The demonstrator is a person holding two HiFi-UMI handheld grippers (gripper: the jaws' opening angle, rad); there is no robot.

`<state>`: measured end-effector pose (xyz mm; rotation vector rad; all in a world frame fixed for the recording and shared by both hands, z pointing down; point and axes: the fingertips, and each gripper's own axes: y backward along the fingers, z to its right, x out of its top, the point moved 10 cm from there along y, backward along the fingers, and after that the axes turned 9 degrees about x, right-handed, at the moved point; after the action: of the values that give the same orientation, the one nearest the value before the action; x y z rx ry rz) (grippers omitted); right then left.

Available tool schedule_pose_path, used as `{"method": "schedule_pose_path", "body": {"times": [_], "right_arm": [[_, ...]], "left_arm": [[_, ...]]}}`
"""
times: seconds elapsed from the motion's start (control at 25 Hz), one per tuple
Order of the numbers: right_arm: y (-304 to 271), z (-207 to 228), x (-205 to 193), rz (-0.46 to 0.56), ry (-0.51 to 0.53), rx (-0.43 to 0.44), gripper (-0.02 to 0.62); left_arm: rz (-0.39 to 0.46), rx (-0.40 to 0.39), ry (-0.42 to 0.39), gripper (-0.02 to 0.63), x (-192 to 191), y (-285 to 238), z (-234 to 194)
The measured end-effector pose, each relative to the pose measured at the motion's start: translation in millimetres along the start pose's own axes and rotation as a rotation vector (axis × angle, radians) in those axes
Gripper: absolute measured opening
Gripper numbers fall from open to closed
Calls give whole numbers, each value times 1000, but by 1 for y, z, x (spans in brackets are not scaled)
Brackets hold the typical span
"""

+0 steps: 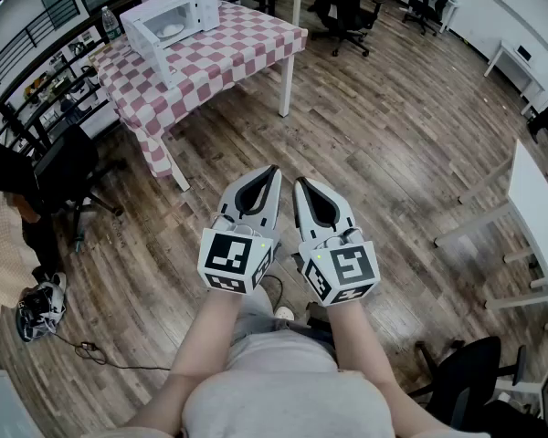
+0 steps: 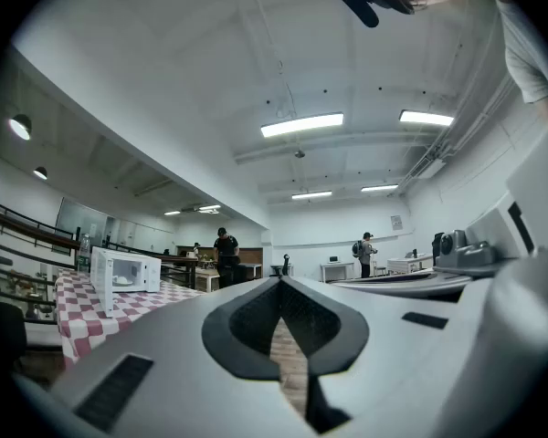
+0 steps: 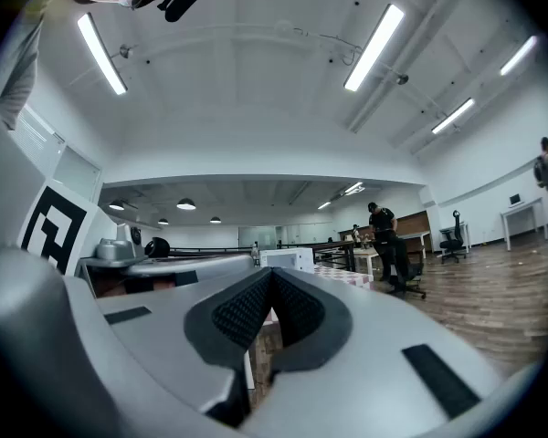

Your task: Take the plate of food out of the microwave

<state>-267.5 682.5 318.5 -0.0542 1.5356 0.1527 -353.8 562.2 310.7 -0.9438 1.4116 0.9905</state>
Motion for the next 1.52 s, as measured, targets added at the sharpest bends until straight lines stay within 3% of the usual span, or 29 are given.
{"method": "schedule_pose_path", "body": {"times": [0.44,0.76,1.52], "right_arm": [[-51,5,-3,13,-5,-5,25],[-104,16,2,-12,13,9,25],[-245,36,-8,-18,-4,6,25]], "left_arm": [[11,-1,0,0,-1,-27,-44],[23,16,43,0,2,-61,-88],[11,3,24,0,3,-143,-203]]}}
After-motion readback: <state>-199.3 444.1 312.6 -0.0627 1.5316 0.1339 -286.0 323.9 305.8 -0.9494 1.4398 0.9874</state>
